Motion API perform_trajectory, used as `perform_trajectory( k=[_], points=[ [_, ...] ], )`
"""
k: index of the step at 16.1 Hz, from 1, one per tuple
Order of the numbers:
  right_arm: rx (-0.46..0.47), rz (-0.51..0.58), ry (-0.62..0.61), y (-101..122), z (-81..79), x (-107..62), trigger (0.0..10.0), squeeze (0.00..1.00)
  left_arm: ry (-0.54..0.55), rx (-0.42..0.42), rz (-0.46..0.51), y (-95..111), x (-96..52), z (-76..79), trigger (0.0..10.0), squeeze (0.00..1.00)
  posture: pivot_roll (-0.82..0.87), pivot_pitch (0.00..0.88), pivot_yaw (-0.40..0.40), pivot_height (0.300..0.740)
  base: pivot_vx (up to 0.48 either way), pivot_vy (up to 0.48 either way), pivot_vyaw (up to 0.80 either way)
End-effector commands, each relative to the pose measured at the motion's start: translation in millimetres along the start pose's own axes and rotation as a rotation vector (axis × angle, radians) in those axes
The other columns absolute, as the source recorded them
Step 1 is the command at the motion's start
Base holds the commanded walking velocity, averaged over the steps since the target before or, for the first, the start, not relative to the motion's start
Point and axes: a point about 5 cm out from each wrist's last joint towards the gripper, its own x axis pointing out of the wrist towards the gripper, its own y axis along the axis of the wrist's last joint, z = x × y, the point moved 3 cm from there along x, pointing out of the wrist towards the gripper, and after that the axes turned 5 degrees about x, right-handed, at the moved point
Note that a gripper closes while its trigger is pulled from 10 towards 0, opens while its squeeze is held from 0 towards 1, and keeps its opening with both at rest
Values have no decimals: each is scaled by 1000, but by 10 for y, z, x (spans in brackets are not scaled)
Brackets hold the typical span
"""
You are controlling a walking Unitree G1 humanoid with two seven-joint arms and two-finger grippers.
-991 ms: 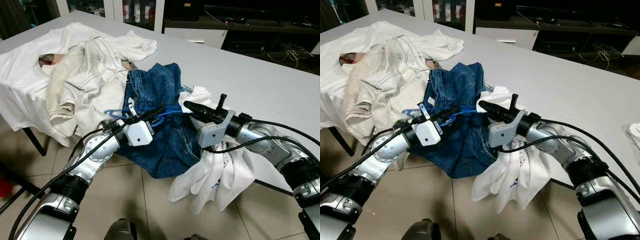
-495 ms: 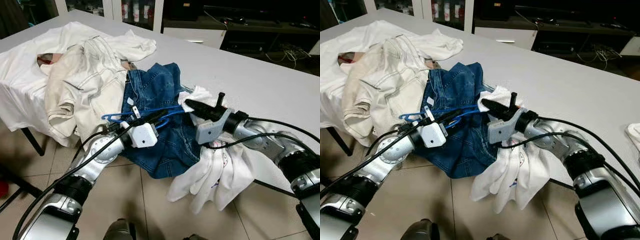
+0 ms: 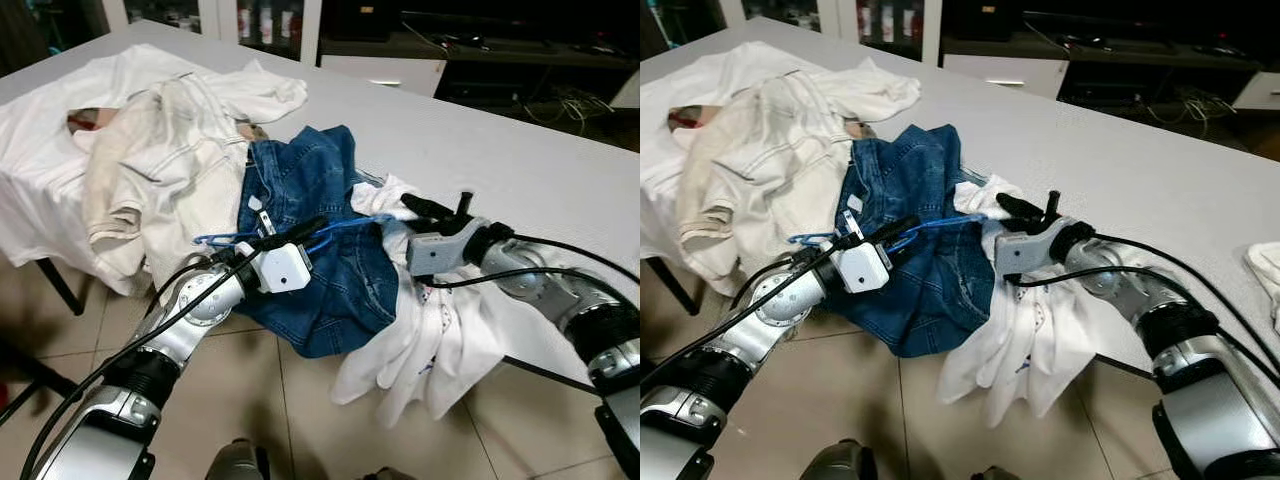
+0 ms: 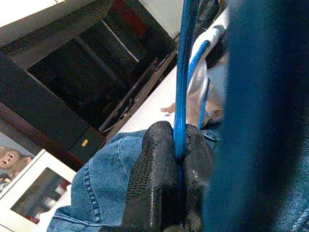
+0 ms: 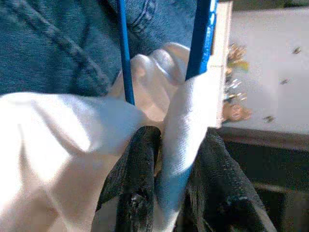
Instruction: Hang hanger
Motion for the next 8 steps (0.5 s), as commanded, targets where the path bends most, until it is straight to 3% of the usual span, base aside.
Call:
perform_trajectory(
  k=[1,6,8],
  points=[
    [18,-130,65,-252,-103,-108,10000,0,53,1,8,15,0,-94,0,0,116,0,-96,710,0,0,0],
    [36,-289,10,-489,-35,-146,10000,0,61,2,2,3,-8,-100,0,0,117,0,-99,710,0,0,0],
    [46,-352,-43,-570,32,-159,9451,0,62,3,0,2,-8,-100,0,0,117,0,-99,710,0,0,0]
  ],
)
